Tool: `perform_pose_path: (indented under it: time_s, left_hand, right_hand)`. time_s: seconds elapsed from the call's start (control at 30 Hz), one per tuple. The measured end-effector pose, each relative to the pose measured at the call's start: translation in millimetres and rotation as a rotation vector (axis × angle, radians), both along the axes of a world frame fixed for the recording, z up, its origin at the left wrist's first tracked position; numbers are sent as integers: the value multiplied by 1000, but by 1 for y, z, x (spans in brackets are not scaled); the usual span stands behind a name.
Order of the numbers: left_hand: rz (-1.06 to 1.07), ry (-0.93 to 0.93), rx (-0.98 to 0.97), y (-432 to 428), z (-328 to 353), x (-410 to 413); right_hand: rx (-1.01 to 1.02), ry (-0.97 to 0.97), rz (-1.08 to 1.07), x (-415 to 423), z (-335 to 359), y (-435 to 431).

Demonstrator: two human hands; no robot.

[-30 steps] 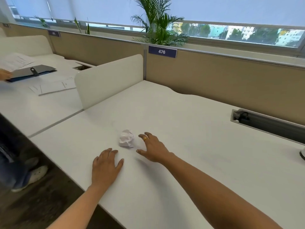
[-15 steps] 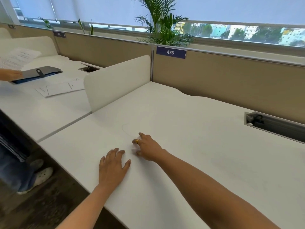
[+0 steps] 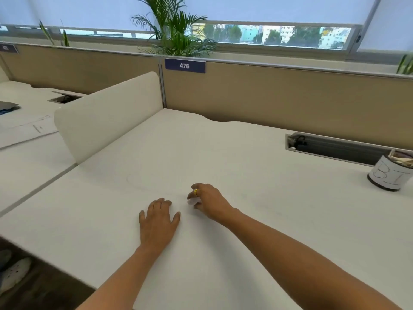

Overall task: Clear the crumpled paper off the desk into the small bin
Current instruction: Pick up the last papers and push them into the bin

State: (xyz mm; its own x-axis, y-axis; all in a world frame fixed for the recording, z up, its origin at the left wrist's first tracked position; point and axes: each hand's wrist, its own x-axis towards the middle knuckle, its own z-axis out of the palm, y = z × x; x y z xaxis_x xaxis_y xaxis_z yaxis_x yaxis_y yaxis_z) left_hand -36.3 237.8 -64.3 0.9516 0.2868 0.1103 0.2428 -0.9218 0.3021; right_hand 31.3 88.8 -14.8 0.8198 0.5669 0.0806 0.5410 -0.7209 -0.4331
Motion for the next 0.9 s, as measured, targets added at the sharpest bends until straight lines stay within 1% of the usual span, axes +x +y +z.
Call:
perform_pose_path:
  time_s: [0.07, 0.13, 0.23, 0.37, 0.47, 0.53, 0.63, 0.73, 0.9]
  left_hand:
    - [-48, -1, -9, -22, 1, 6]
    - [-95, -11, -19, -48, 2, 12]
    - [-179, -15, -41, -91, 4, 21]
    - [-294, -5, -75, -154, 7, 30]
    - [-354, 5, -71, -196, 7, 35]
    - [-382, 10, -69, -219, 7, 37]
    - [-417, 8, -68, -251, 6, 42]
    - [-430, 8, -80, -279, 7, 50]
    - [-374, -19, -141, -310, 9, 66]
  right_hand:
    - [72, 18, -85, -2, 2, -29]
    - [95, 9, -184, -3, 6, -62]
    - [217, 2, -320, -11, 8, -119]
    - [105, -17, -486, -24, 17, -202]
    - [87, 35, -641, -35, 19, -260]
    - [66, -5, -680, -43, 19, -295]
    - [76, -20, -782, -48, 23, -339]
    - [129, -48, -898, -42, 30, -375]
    - [178, -197, -1045, -20, 49, -422]
